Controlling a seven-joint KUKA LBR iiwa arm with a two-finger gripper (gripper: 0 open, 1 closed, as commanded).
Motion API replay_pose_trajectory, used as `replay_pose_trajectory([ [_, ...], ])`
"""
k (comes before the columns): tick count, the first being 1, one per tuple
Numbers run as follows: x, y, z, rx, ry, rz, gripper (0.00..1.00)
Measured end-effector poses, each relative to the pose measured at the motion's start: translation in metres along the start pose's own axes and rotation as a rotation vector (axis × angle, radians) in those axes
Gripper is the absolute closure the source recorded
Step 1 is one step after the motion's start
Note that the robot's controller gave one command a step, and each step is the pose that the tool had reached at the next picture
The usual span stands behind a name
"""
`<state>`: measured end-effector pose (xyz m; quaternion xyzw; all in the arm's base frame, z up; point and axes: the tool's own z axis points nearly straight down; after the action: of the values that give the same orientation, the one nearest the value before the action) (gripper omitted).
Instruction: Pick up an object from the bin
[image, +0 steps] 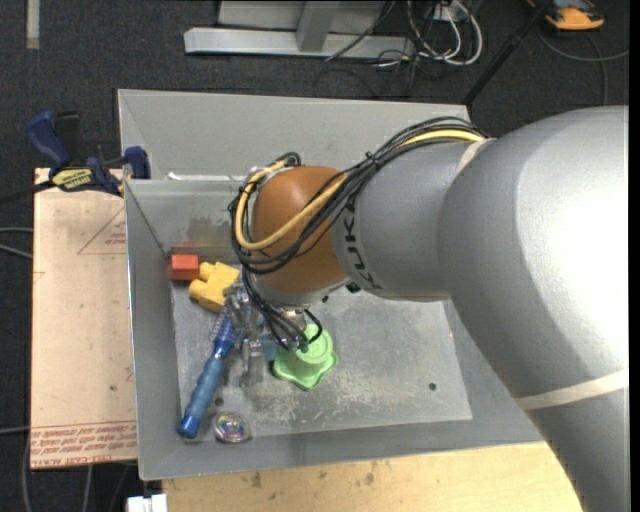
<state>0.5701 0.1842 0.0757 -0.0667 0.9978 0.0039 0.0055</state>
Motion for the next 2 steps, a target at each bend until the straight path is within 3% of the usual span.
replay_pose_trajectory([
  [1, -0.004, -0.002, -0.005, 0.001, -0.013, 0.003, 1.0],
  [2, -0.014, 0.002, -0.211, 0.005, -0.002, -0.04, 1.0],
])
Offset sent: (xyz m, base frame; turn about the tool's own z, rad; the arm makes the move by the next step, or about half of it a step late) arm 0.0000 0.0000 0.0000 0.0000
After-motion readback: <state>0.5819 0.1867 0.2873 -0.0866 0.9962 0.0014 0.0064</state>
